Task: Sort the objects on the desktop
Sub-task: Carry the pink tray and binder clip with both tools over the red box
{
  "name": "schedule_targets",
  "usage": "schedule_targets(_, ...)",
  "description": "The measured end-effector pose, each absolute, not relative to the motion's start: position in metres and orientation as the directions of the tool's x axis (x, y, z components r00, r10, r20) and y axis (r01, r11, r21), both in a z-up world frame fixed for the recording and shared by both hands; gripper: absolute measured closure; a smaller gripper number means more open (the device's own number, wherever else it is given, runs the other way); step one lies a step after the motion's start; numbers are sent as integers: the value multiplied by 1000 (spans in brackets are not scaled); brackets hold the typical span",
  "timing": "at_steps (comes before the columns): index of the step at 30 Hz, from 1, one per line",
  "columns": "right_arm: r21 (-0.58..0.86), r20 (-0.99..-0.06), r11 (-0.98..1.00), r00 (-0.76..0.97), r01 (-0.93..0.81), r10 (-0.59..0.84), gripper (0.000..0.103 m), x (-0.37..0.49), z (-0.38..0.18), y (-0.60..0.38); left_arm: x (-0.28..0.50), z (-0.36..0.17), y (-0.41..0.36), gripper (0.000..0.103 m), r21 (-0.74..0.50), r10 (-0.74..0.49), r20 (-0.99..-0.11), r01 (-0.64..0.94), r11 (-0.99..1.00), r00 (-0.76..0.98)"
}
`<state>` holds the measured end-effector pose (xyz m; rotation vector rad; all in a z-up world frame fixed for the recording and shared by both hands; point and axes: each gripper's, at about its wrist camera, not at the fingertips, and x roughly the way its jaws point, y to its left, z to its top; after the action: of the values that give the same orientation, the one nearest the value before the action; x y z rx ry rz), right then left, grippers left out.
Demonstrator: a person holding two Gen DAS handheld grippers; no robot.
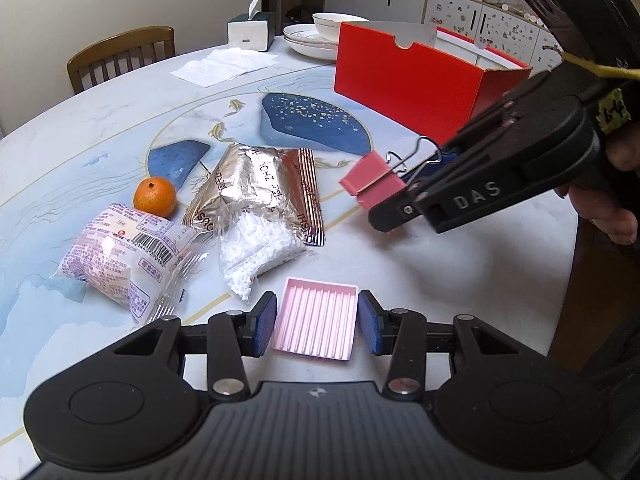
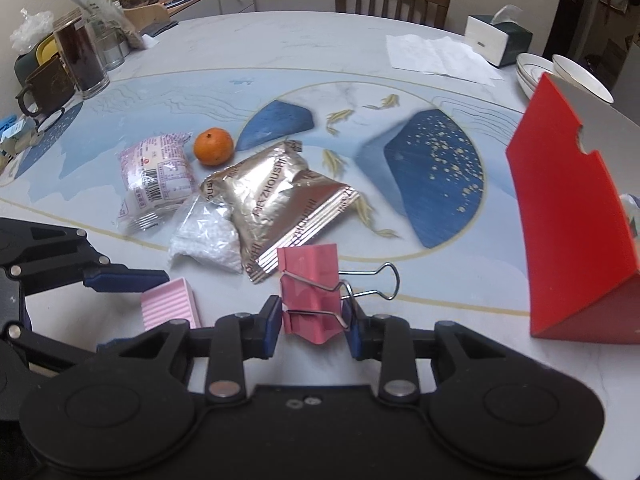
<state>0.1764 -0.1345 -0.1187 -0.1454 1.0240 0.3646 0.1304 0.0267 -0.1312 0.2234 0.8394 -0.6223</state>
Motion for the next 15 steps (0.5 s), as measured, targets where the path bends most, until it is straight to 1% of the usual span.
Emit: schedule_targets(15,84,-829,935,497,-345,258,72,169,-89,-165,138,-99,23,61,-85,-424,-711,530,844,561)
